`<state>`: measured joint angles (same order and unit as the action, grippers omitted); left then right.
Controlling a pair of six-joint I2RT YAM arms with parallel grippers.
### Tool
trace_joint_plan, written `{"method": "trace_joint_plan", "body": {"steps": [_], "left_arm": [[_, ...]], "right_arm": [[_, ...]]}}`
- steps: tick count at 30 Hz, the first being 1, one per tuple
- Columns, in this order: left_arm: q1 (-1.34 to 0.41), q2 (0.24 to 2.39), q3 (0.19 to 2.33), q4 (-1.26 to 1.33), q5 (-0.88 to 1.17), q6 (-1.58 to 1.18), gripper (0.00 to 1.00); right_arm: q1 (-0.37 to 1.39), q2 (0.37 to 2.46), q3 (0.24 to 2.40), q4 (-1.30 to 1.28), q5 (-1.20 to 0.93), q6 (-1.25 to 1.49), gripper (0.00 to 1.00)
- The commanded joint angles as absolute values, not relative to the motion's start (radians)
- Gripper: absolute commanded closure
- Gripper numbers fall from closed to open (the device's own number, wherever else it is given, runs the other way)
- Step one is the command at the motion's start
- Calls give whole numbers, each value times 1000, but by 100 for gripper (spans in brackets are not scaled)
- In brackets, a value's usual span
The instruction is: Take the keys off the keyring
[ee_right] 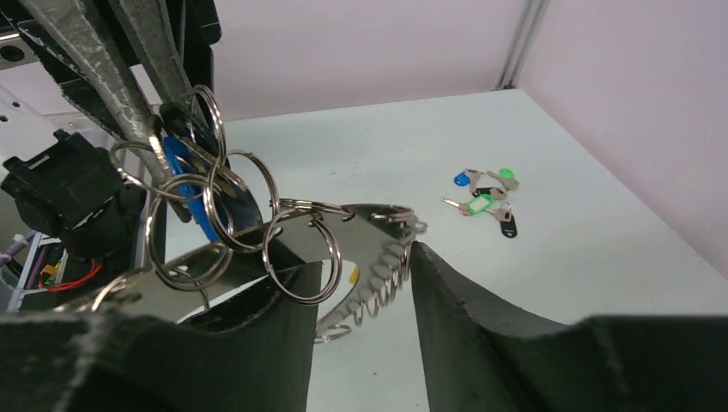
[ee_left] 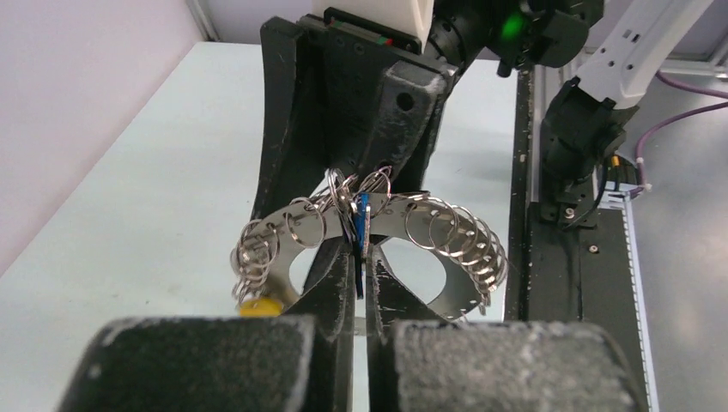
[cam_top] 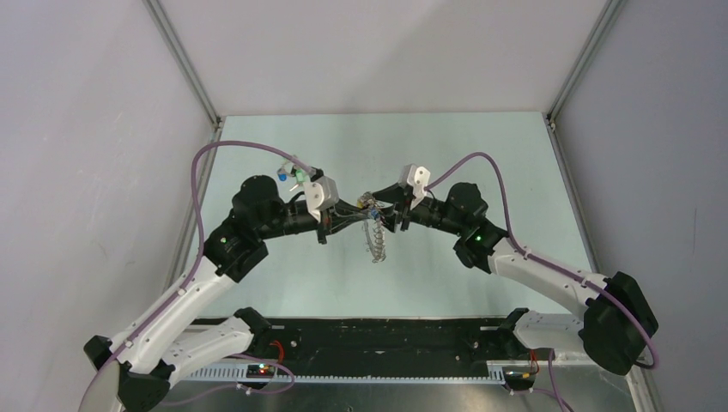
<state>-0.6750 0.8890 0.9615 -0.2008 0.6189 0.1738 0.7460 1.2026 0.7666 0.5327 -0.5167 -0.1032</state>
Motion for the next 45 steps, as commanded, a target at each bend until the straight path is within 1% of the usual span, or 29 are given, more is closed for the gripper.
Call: {"method": "trace_joint_plan", "body": {"steps": [1,2,3,4,5,6,8,11,13,17,19,25,27,28,29,30,32,35,37,42,44,45], "left_arm": [[-686,866,981,-109,693,137,100],[-686,863,979,-106,699,135,100],[-687,863,977,-100,712,135,100],[-687,865,974,-98,719,134,100],[-686,868,972,-93,741,132,100],[-688,877,972,-93,751,128,100],[-692,891,973,-90,771,120,100],[-698,905,972,-89,773,116,100],[-700,912,971,-90,765,117,99],[-708,927,962,-89,758,128,95],[-716,933,958,-89,740,131,99],[-726,910,937,-90,659,168,100],[-727,901,938,-93,632,174,100],[-727,900,938,-95,622,171,100],[-726,899,943,-96,609,168,100],[-726,900,947,-99,602,159,100],[-724,903,959,-111,569,152,100],[-725,903,974,-135,486,147,100],[-723,904,981,-148,435,139,100],[-711,931,1010,-184,353,120,100],[-709,933,1012,-190,328,119,100],[-707,933,1012,-191,320,119,100]], "right_arm": [[764,1200,770,617,-495,-83,57],[762,1200,770,622,-498,-83,67],[760,1198,769,627,-499,-79,73],[756,1193,770,628,-506,-77,82],[753,1190,769,628,-513,-71,86],[743,1186,769,627,-530,-69,92],[729,1178,770,624,-550,-61,100],[711,1166,751,652,-564,-30,100],[684,1156,717,728,-577,8,100],[642,1151,665,850,-613,73,100],[625,1153,657,879,-631,101,100],[611,1184,644,1028,-667,179,100],[608,1192,644,1041,-662,190,90],[607,1193,644,1043,-663,196,80],[606,1195,644,1038,-664,201,74],[601,1194,644,1033,-665,209,64],[590,1174,644,1000,-668,217,56],[571,1128,644,870,-616,239,51],[561,1082,644,791,-623,239,49],[564,961,644,558,-641,199,38],[568,927,644,511,-627,206,25],[576,918,644,503,-622,219,7]]}}
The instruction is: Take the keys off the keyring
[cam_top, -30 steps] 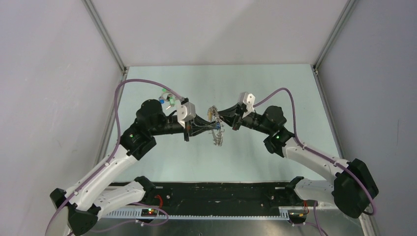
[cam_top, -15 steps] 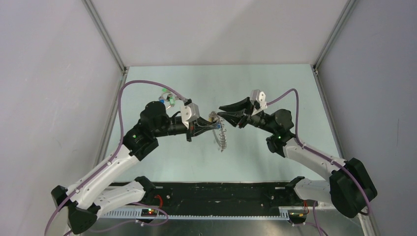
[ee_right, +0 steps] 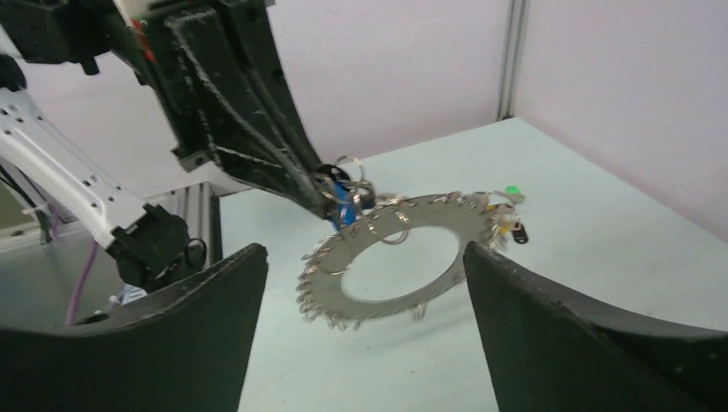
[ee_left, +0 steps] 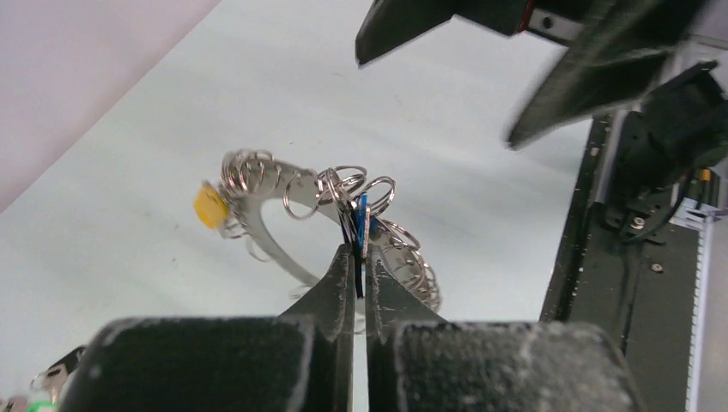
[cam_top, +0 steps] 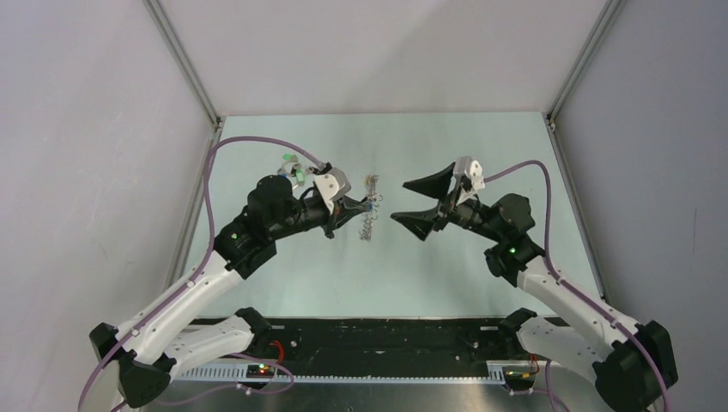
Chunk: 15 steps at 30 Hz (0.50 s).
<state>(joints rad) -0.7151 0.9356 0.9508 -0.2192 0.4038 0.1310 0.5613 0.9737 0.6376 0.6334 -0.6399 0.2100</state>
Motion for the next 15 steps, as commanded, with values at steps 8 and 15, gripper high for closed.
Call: {"method": "trace_joint_plan", "body": {"steps": [8,15], "left_arm": [[-697,955,1021,-197,294,102,100],[-698,957,1024,-196,317,100,100]], "right_arm": [[810,931,678,385,-196,198,1],[894,1018,704,363,-61,263,0]]}}
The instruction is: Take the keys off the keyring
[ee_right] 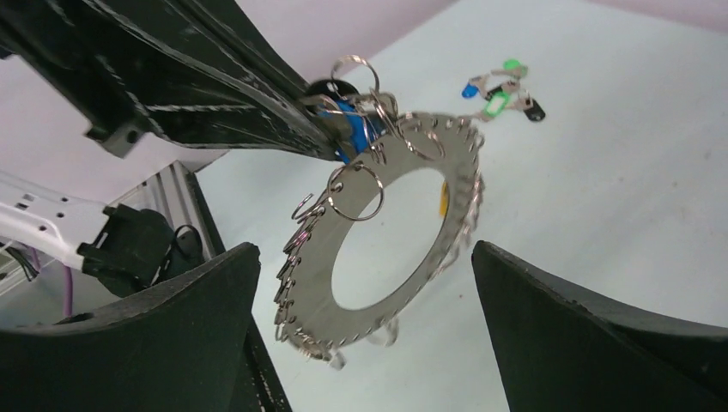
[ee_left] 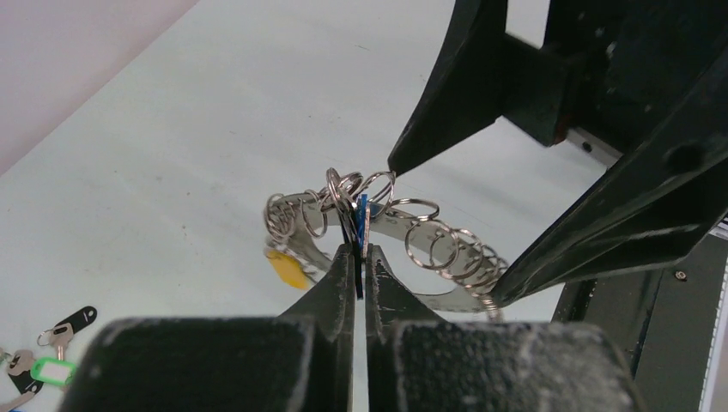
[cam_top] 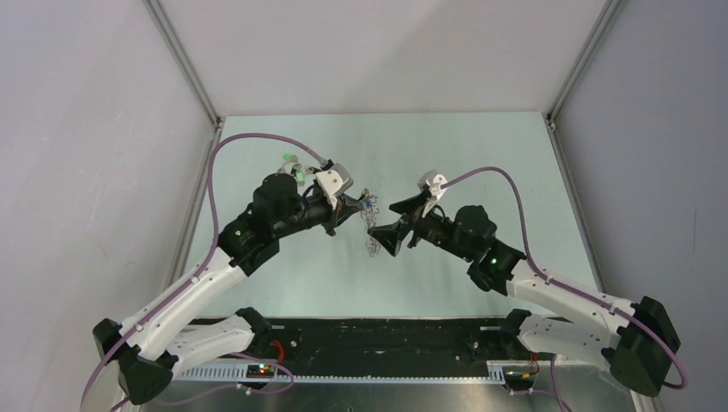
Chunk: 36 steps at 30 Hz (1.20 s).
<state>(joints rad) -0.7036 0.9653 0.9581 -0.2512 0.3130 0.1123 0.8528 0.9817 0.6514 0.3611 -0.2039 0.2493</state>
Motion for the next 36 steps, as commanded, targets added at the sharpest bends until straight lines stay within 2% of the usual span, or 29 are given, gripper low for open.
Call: {"method": "trace_joint_plan", "body": {"steps": [1,9,11,12,13,14,16,21,22,24,25,27,33,36], "left_arm": [[-698,957,1025,-196,324,101,100],[-698,956,1029,-196,344,95,100],[-697,957,1028,-196,344,94,100],[-697,957,1029,-196,340,93,100],[-697,955,1029,-196,338,93,100],[-697,955,1029,-196,332,92,100],[-697,951,1026,-197,326,95,100],[-697,943,1023,-195,325,105,99],[-697,942,1023,-196,329,107,97],[-697,935,1018,-196,325,115,79],[-697,926,1016,-195,321,124,65],[-696,903,1006,-194,259,140,54],[-673,841,970,-181,53,171,30],[-666,833,955,-172,38,189,27]], "right_arm": [[900,1028,708,375,-47,254,0],[959,1159,783,359,15,159,3],[968,1175,785,361,66,150,26],[969,1179,785,359,102,148,53],[970,1177,785,356,116,146,65],[971,1174,785,346,135,141,85],[970,1157,785,322,158,136,100],[970,1085,778,263,150,93,100],[969,1077,774,252,137,80,100],[966,1053,773,237,125,55,100],[964,1038,773,233,123,46,100],[959,1016,773,222,121,16,100],[929,990,772,225,82,-134,100],[907,970,771,222,37,-205,100]]}}
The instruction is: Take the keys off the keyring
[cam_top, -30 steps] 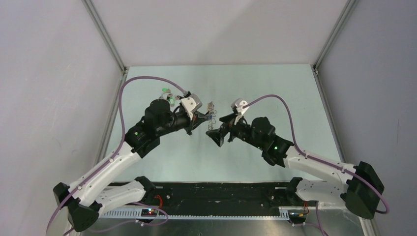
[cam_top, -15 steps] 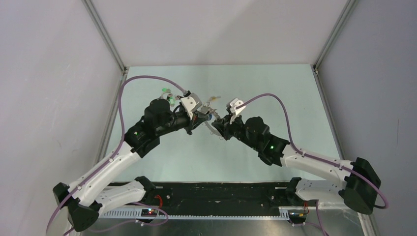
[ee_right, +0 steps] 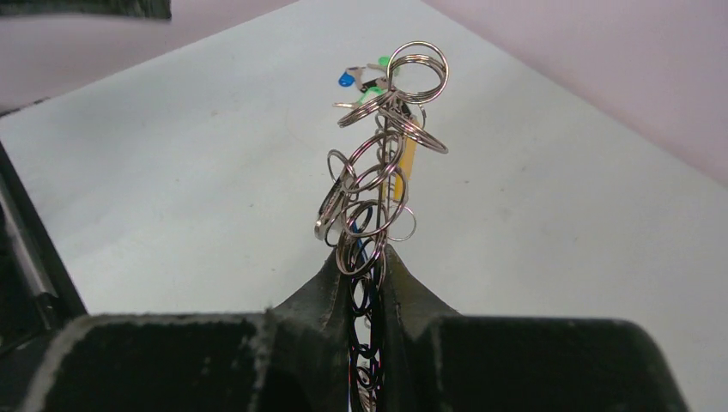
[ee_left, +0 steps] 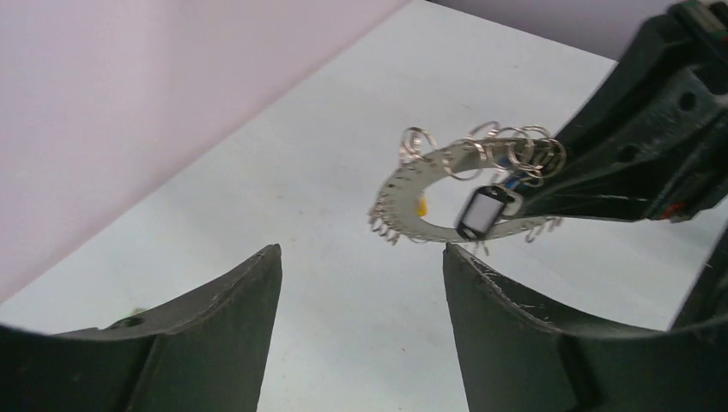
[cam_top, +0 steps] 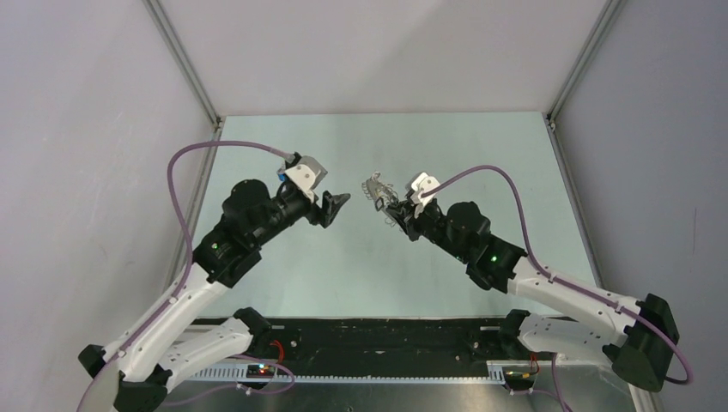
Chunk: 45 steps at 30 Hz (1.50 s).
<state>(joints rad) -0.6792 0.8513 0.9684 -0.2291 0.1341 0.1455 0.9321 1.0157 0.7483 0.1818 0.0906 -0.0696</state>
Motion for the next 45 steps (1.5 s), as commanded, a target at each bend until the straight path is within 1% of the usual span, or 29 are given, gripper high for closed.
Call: {"method": "trace_joint_plan", "body": {"steps": [1,4,8,10,12,16,19,20,21,24,26,27,30,34,40,44,45], "left_arm": [[-664,835,954,-171,31,196,27],[-661,836,940,-171,19,229,27],[-661,841,931,-169,24,246,27],[-660,841,929,-170,19,249,27],[-658,839,926,-168,7,251,26],[-655,846,923,-169,14,249,25],[-653,857,925,-170,17,237,25],[-653,859,925,-169,9,237,25],[-653,860,925,-169,7,237,25],[-653,861,923,-169,3,239,25],[-653,864,922,-169,4,243,25],[-653,868,921,-169,6,248,25],[-652,876,918,-169,16,256,25],[-653,894,906,-169,44,285,25],[-650,940,890,-136,143,306,25],[-613,953,858,-48,252,269,25],[-582,955,850,11,278,247,24]], "right_arm": [[902,964,771,211,-5,-224,100],[871,934,771,190,-127,-327,100],[816,879,753,184,-347,-438,100],[768,840,728,200,-550,-477,100],[706,813,707,295,-647,-410,100],[560,824,710,418,-812,-126,100],[498,853,721,429,-755,150,100],[491,861,734,396,-698,262,100],[477,879,745,368,-671,312,100],[449,918,831,119,-533,557,100],[433,941,872,-17,-510,671,100],[424,951,884,-48,-514,714,100],[364,966,888,-100,-613,932,100],[328,981,887,-89,-725,1084,100],[291,990,888,54,-832,1213,100],[232,1001,890,140,-910,1327,100],[222,999,890,174,-918,1366,100]]}}
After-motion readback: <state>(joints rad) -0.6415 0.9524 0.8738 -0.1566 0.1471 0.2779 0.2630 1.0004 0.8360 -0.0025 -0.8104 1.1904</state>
